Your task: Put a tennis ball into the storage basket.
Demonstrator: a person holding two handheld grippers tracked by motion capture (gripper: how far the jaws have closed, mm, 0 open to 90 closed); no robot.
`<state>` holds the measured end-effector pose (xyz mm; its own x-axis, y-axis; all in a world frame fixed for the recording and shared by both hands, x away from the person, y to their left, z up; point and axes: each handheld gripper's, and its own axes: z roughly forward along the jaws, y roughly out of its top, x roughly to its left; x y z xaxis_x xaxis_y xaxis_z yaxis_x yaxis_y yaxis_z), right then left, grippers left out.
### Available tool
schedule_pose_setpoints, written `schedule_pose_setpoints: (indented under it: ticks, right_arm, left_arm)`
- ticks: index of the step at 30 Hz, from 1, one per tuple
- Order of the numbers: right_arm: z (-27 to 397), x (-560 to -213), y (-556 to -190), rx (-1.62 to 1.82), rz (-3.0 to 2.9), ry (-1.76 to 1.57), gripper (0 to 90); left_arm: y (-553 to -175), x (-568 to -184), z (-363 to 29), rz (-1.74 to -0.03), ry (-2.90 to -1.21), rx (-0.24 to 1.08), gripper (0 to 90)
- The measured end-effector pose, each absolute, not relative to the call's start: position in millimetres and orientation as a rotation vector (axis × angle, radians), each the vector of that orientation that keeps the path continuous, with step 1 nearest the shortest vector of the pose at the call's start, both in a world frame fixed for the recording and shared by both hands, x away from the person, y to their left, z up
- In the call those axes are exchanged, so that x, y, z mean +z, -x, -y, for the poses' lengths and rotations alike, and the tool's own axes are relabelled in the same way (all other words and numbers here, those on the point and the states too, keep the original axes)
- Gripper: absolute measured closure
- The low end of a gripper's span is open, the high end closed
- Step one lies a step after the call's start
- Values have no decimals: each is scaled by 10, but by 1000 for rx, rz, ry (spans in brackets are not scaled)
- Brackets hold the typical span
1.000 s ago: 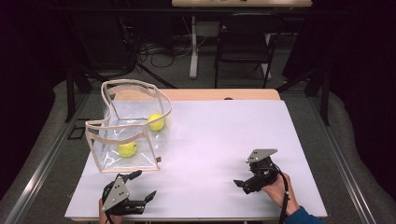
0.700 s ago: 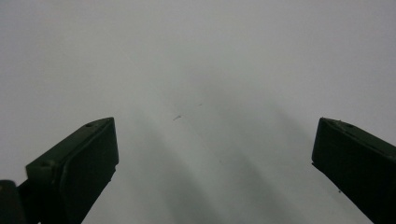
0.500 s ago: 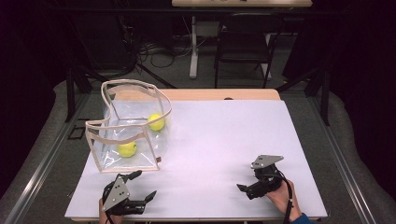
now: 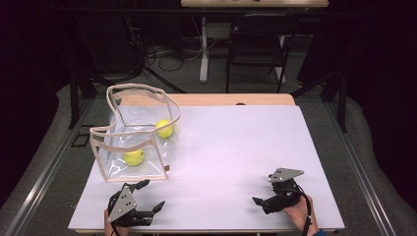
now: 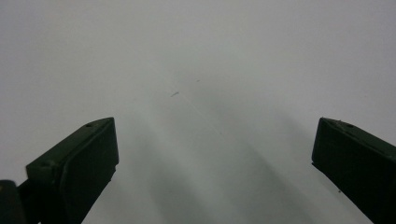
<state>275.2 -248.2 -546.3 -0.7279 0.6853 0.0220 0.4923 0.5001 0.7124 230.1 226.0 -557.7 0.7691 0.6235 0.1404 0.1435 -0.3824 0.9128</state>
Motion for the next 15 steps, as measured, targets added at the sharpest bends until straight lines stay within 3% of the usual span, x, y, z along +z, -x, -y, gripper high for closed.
schedule_pose_setpoints:
  ticks: [15]
  right_arm:
    - [2516,-5501,-2729,1062,-2468,-1010,0]
  left_arm:
    - [-2309,-5580,-2257,-581,-1934,580,159]
